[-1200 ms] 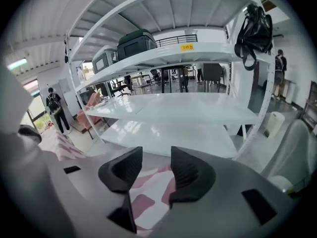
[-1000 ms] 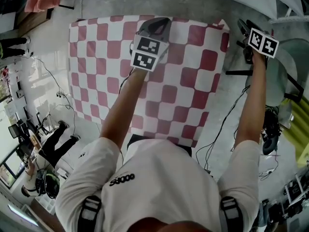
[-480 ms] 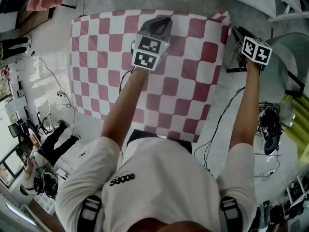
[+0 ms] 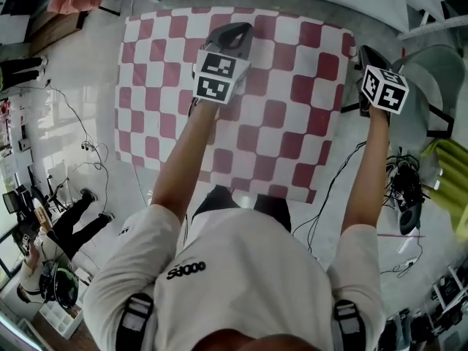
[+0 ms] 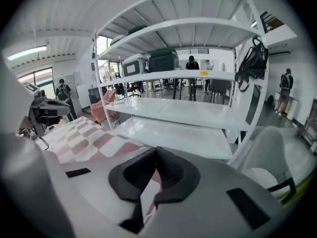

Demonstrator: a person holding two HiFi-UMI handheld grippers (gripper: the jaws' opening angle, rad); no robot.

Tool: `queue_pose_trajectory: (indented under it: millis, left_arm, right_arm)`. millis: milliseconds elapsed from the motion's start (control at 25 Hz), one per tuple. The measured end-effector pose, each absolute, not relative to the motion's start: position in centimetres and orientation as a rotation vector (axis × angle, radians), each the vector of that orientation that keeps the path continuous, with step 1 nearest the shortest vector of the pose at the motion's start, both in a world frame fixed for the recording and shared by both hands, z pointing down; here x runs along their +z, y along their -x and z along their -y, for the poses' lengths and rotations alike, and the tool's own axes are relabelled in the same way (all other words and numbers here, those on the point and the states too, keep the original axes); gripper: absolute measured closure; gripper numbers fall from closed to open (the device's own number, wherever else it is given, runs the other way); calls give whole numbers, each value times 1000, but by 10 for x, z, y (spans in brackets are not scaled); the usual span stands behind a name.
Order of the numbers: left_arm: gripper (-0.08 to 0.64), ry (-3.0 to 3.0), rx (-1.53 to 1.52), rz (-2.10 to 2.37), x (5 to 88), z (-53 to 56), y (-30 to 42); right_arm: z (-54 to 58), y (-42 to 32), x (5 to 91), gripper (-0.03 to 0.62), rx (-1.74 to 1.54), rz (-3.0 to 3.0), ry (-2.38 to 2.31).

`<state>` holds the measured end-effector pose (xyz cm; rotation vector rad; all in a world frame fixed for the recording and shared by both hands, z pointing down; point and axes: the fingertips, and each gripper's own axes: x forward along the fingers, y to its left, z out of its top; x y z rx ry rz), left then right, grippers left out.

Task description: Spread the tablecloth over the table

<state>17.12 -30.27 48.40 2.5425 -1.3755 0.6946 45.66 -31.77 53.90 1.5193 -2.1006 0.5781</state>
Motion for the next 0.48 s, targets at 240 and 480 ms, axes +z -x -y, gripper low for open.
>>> queue_pose_trajectory:
  millis: [240, 480]
  left_arm:
    - [529, -2599, 599, 1451, 431, 248, -93]
    - [529, -2693, 511, 1494, 368, 175, -21]
  right_arm:
    - [254, -396, 454, 569, 370, 2154, -1594]
    - [170, -324, 365, 569, 144, 2191, -1652]
